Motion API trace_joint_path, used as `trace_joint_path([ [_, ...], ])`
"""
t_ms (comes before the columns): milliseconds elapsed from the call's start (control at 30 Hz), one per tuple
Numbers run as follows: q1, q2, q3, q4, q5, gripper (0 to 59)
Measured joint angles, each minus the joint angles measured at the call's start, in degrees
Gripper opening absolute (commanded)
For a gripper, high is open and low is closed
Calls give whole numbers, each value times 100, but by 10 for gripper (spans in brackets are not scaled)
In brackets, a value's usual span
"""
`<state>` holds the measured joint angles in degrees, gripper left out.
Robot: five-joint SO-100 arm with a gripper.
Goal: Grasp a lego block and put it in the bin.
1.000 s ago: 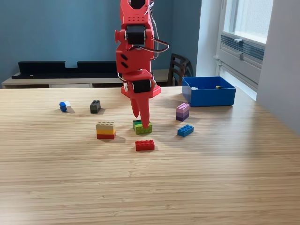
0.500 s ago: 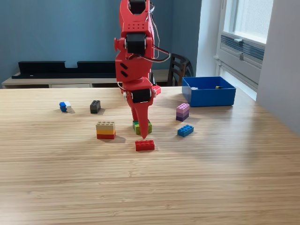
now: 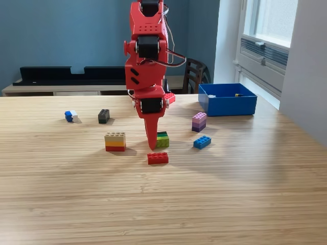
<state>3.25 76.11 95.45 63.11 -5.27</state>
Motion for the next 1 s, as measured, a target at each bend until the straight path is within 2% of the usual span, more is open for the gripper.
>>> trace_joint_path([
  [200,0,-9,-44,369,141,0],
  [300,0,-18,-264,853,237,0],
  [467,-123,-18,-1248,1731,501,0],
  [633,-369,70,-1846,2180,650,0],
  [1000,-2654,1635,-1767,2918,1389,0],
])
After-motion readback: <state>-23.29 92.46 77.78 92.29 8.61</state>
